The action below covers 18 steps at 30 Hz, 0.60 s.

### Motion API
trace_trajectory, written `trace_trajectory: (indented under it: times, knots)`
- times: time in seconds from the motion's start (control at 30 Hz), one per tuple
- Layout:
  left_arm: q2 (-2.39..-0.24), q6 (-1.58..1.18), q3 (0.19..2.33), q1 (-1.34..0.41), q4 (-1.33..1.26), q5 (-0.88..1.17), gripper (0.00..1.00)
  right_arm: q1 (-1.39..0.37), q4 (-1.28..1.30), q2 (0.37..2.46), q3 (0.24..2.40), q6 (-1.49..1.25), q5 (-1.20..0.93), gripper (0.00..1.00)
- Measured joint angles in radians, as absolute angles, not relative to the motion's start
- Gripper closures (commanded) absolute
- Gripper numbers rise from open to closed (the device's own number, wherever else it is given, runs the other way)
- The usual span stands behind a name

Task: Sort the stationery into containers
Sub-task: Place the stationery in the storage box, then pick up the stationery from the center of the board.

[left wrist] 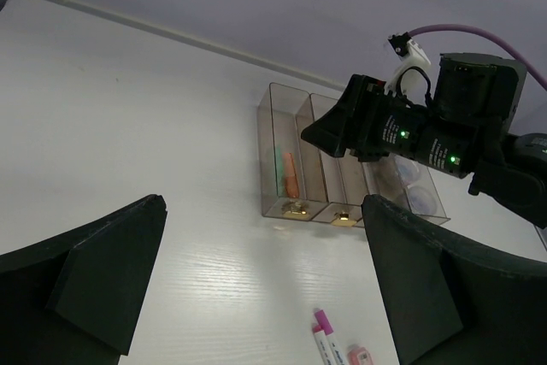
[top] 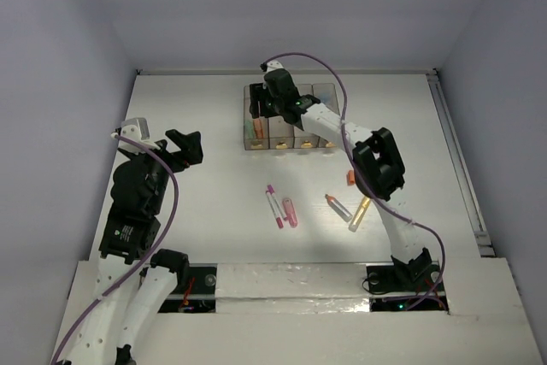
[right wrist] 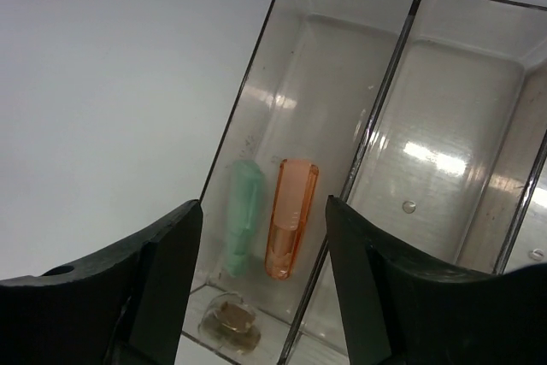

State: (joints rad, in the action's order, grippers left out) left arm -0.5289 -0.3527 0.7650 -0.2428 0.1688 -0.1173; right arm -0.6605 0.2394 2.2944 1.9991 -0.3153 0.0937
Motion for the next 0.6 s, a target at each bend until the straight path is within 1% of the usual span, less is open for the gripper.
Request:
trace_trajectory:
  times: [0.03, 0.07, 0.1, 0.13, 0.17, 0.23, 0.3, 0.43, 0.6]
  knots:
    - [-0.529, -0.353, 0.765, -0.243, 0.169, -0.117, 0.01, -0.661, 0.240, 2.294, 1.999, -0.315, 0.092, 0.34]
    - [-0.529, -0.352, 0.765, -0.243, 0.169, -0.117, 0.01, -0.661, 0.239, 2.292, 1.997, -0.315, 0.089, 0.45]
    - [-0.529, -0.352, 0.765, -0.243, 0.169, -0.117, 0.01, -0.661, 0.233, 2.287, 1.990, -0.313, 0.086, 0.61]
    - [-0.529, -0.352, 0.765, -0.243, 0.169, -0.117, 0.01, -0.661, 0.221, 2.271, 1.965, -0.312, 0.083, 0.82]
    - [-0.529, -0.352, 0.765, -0.243, 0.169, -0.117, 0.01, -0.661, 0.209, 2.244, 1.922, -0.311, 0.078, 1.00]
    - [-0.529, -0.352, 0.765, -0.243, 0.169, -0.117, 0.01, -0.661, 0.204, 2.175, 1.830, -0.322, 0.067, 1.00]
    - [-0.529, -0.352, 0.765, -0.243, 0.169, -0.117, 0.01, -0.661, 0.162, 2.077, 1.693, -0.323, 0.052, 1.00]
    - [-0.529, -0.349, 0.765, -0.243, 0.169, -0.117, 0.01, -0.686, 0.130, 1.813, 1.378, -0.333, 0.036, 1.00]
    - [-0.529, -0.349, 0.765, -0.243, 0.169, -0.116, 0.01, -0.806, 0.128, 1.590, 1.098, -0.358, 0.040, 1.00]
